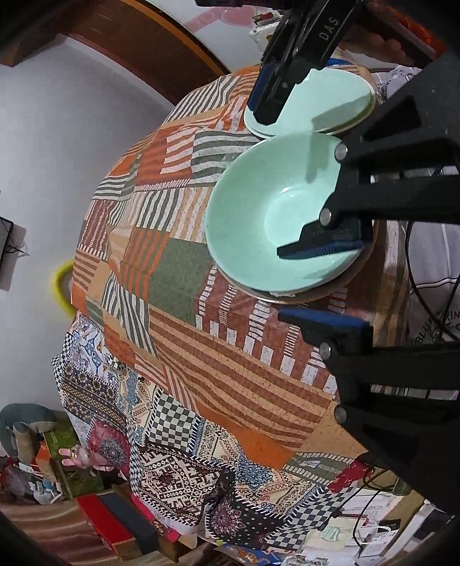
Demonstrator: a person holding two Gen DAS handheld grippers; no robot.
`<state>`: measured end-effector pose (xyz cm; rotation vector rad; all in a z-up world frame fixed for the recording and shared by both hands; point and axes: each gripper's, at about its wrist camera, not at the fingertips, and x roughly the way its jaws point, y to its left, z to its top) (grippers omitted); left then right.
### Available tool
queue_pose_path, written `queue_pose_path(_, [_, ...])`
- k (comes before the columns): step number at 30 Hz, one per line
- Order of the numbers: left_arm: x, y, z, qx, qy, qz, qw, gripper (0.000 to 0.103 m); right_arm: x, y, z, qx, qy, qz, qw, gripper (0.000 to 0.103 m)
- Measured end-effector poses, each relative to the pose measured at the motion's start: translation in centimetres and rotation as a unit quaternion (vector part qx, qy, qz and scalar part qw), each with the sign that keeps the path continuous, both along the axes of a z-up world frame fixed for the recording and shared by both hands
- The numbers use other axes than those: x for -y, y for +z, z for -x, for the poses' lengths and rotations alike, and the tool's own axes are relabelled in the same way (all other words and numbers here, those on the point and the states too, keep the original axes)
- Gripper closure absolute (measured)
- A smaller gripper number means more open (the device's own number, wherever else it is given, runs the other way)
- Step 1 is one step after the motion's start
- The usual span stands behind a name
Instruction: Organize plates and bowls
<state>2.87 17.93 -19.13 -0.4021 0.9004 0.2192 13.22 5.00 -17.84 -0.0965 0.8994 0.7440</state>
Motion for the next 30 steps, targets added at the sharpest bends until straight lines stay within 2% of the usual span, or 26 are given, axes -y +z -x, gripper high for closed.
queue_pose_path(7, [-0.9,-2.4,-0.4,-0.021,0.0,0.032,0.9993,0.069,0.0,-1.9,-0.8,-0.033,-0.006,0.007,0.999,0.063])
queue_pose_path(13, [-1.1,-3.6,-1.1,-0.023,-0.007,0.053,0.9983,0.069,-0.4,-3.3,-1.7,-0.066,-0.005,0.003,0.998,0.063])
queue_pose_path(20, [-1.3,-5.3,-2.2,-0.035,-0.014,0.079,0.9962,0.069,-0.9,-4.5,-1.9,-0.082,-0.001,0.004,0.997,0.063])
queue_pose_path(21, [-1.4,-5.4,-2.3,-0.036,-0.014,0.082,0.9959,0.069,-0.9,-4.6,-1.9,-0.081,-0.001,0.005,0.997,0.066])
queue_pose_path(23, [-1.3,-5.6,-2.5,-0.036,-0.014,0.085,0.9956,0.069,-1.0,-4.8,-2.0,-0.085,0.0,0.006,0.996,0.073])
queue_pose_path(27, [-1.0,-5.6,-2.7,-0.037,-0.024,0.085,0.9955,0.072,-1.0,-5.1,-2.1,-0.095,0.0,-0.006,0.995,0.076])
queue_pose_path(30, [-0.6,-5.3,-2.7,-0.042,-0.026,0.067,0.9966,0.072,-1.1,-5.0,-2.0,-0.094,-0.001,0.004,0.996,0.076])
